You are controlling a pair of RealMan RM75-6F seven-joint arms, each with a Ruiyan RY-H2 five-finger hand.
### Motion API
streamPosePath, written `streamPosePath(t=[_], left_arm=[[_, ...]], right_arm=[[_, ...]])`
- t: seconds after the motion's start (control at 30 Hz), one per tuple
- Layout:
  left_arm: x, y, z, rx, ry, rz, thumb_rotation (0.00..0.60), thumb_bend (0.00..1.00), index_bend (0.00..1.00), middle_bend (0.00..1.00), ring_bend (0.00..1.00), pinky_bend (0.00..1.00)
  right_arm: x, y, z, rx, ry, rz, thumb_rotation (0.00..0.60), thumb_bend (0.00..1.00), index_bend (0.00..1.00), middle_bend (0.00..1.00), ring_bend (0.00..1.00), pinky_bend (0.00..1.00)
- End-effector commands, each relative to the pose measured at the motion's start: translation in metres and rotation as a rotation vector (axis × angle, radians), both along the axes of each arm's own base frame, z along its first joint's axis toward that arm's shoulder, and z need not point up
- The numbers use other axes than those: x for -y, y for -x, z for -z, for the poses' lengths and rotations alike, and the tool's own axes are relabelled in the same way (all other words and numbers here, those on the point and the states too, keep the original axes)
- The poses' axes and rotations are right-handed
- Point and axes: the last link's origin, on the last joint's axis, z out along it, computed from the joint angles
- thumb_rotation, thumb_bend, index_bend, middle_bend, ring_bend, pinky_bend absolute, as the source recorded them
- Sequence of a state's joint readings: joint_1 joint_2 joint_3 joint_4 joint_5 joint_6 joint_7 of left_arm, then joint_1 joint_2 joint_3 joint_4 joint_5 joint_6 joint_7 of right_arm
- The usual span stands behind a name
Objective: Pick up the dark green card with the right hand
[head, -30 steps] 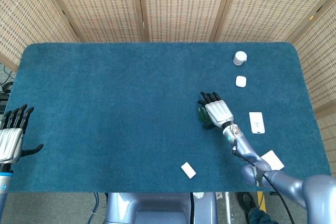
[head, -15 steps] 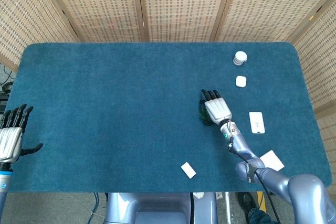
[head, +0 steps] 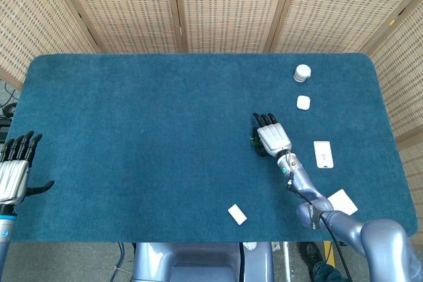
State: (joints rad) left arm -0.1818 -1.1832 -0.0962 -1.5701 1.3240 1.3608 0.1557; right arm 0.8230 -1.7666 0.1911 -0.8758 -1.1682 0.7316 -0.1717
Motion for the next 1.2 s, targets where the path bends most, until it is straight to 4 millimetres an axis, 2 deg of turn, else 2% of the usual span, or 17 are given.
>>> streamPosePath(t=[0.03, 0.5, 1.2], left_arm=[[0.000, 0.000, 0.000, 0.001, 0.000, 0.000, 0.600, 0.00, 0.00, 0.00, 0.00, 0.00], [-0.001, 0.001, 0.001, 0.000, 0.003, -0.004, 0.600, 0.00, 0.00, 0.00, 0.00, 0.00], [-0.001, 0.000, 0.001, 0.001, 0.004, -0.003, 0.600, 0.00, 0.00, 0.00, 0.00, 0.00]], right_arm=[[-0.001, 0.000, 0.001, 0.008, 0.005, -0.007, 0.600, 0.51, 0.49, 0.00, 0.00, 0.00], [0.000, 0.006, 0.003, -0.001, 0.013, -0.013, 0.600, 0.52, 0.60, 0.00, 0.00, 0.00], [0.000, 0.011, 0.002, 0.033, 0.090, -0.040, 0.600, 0.52, 0.63, 0.03, 0.00, 0.00]])
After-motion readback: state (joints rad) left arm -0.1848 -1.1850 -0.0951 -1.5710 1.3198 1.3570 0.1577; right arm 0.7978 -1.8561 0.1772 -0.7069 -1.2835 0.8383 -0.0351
